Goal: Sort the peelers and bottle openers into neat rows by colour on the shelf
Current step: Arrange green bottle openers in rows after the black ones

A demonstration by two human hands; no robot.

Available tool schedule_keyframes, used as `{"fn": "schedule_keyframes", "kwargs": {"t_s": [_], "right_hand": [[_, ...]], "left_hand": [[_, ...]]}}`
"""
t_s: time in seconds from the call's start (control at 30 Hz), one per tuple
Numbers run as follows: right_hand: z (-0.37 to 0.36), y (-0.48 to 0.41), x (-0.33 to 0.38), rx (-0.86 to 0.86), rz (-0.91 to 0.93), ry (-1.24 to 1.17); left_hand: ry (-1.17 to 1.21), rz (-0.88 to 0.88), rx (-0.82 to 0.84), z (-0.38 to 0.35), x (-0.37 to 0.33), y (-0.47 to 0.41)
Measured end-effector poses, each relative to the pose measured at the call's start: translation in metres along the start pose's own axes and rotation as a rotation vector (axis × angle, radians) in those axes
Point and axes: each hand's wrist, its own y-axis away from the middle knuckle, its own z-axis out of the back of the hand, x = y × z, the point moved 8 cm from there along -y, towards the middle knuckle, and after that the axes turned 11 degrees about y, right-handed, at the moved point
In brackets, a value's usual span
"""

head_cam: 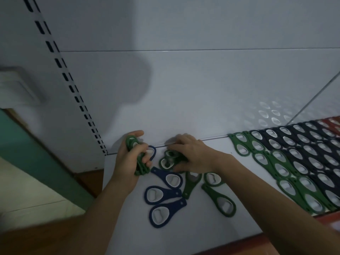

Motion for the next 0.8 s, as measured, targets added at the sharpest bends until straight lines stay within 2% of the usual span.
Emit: {"fn": "schedule_keyframes", "kwargs": {"t_s": [0.23, 0.47, 0.63, 0.8], "right_hand": [[0.004, 0.005, -0.009, 0.03, -0.074, -0.031], [0.004, 0.023, -0.018, -0.045, -0.144, -0.185], [0.018, 0.042, -0.032, -0.196, -0.286, -0.602], [0.036, 0.05, 0.003, -0.266, -0.209, -0.698]], "left_hand": [[-0.076, 0.022, 0.034, -0.007, 0.006, 0.007], [-0.041, 0.084, 0.086, -0.017, 0.016, 0.006], [-0.037, 0.07, 0.113, -0.034, 0.025, 0.0], [-0.25, -0.021, 0.144, -0.071, 0.039, 0.0]]}}
